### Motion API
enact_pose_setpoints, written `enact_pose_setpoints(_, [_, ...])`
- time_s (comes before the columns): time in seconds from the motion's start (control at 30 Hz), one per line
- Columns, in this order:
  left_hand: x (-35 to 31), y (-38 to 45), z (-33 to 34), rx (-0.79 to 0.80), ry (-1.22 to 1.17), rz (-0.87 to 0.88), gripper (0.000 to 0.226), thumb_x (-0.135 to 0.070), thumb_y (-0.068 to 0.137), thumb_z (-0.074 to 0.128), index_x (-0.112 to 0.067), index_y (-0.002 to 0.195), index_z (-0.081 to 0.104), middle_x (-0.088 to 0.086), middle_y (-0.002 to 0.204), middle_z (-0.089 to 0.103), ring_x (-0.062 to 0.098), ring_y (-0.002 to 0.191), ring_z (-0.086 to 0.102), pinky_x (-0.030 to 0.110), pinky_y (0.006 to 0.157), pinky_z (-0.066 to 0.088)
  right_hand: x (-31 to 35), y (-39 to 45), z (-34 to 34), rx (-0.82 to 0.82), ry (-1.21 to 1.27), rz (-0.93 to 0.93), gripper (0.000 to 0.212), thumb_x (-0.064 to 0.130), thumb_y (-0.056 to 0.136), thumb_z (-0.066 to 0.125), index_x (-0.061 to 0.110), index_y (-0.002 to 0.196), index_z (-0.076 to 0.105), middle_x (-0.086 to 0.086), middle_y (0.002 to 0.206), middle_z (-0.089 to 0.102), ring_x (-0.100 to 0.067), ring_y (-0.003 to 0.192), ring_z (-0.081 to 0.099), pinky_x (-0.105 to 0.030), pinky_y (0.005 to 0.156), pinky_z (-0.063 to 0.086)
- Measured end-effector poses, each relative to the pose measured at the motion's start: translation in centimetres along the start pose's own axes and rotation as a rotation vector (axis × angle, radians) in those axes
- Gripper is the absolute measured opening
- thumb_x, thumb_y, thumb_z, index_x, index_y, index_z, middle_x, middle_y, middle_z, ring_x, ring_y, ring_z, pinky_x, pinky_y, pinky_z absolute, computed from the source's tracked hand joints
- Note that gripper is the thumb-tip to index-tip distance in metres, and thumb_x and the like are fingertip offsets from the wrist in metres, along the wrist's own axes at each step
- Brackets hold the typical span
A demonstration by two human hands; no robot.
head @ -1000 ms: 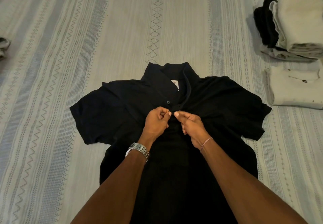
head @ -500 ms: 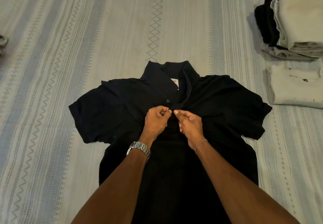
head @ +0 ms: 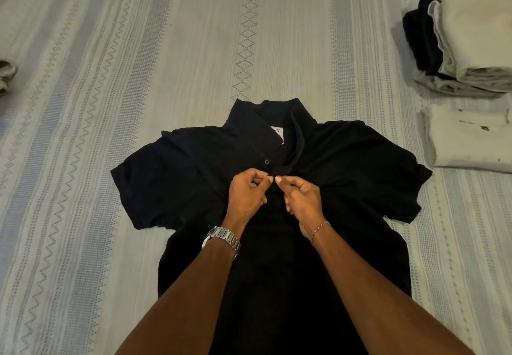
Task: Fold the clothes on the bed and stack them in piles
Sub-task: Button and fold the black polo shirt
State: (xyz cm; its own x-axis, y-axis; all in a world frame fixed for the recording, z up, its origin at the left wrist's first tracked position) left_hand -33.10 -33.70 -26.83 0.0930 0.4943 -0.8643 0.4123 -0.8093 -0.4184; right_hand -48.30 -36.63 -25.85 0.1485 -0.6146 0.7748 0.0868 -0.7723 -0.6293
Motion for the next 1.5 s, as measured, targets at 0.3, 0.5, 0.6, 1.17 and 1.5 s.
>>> enact_pose_setpoints(0.3, [-3.6,-0.5,-2.1,-0.142,0.137,0.172,0.017,-0.016,0.087,0.075,-0.02,0.1,0.064,-0.001,0.072,0.064,0.012,0.055,0.06,0.032,0.056,0.054,3.8,-2.3,-2.1,-0.275,-0.39,-0.461,0.028,0.025,0.089,0.077,0.027,0.106,0.054,0.006,0.072,0.064,-0.007,0.056,0.061,-0.029,0.057,0.051])
enact_pose_setpoints(0.5, [-7.9,1.1,-1.9,0.044,0.955,0.529,0.038,-0.037,0.1,0.058,-0.036,0.138,0.058,-0.002,0.109,0.055,0.016,0.088,0.06,0.027,0.066,0.042,8.1,-2.0,-1.9,-0.207,-1.155,-1.012,0.033,0.03,0.098,0.064,0.032,0.131,0.063,0.006,0.095,0.056,-0.008,0.066,0.054,-0.025,0.047,0.046])
enact_pose_setpoints(0.6, [-8.6,2.1,-1.9,0.087,1.187,0.544,0.047,-0.047,0.102,0.05,-0.037,0.148,0.046,0.002,0.121,0.055,0.024,0.099,0.063,0.032,0.067,0.043,8.7,-1.2,-1.6,-0.167,-1.266,-1.121,0.019,0.03,0.094,0.071,0.029,0.113,0.074,0.001,0.087,0.055,-0.014,0.066,0.054,-0.027,0.047,0.039])
enact_pose_setpoints(1.17, [-11.0,4.4,-0.5,0.404,1.235,0.676,0.036,-0.039,0.096,0.064,-0.038,0.131,0.062,-0.01,0.098,0.045,0.017,0.095,0.058,0.03,0.069,0.035,9.4,-0.3,0.3,-0.133,-1.324,-1.268,0.017,0.032,0.09,0.074,0.018,0.1,0.07,-0.013,0.145,0.047,-0.033,0.135,0.034,-0.047,0.107,0.034])
enact_pose_setpoints(1.5, [-10.8,5.7,-1.2,0.317,0.81,0.517,0.025,-0.029,0.089,0.076,-0.023,0.113,0.075,-0.013,0.087,0.067,0.007,0.077,0.064,0.03,0.079,0.053,9.9,0.4,0.4,-0.058,-1.24,-1.273,0.013,0.029,0.091,0.072,0.02,0.101,0.073,-0.011,0.142,0.054,-0.032,0.136,0.037,-0.046,0.109,0.033])
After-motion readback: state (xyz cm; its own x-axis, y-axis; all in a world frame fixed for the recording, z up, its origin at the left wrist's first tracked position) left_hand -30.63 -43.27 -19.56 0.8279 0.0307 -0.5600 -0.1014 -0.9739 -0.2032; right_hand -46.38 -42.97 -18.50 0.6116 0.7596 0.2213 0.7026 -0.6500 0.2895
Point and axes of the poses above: each hand's wrist, its own y-axis towards the middle knuckle, its own z-axis out of the palm, x = y × z, the point moved 7 cm from there along y, towards the middle knuckle
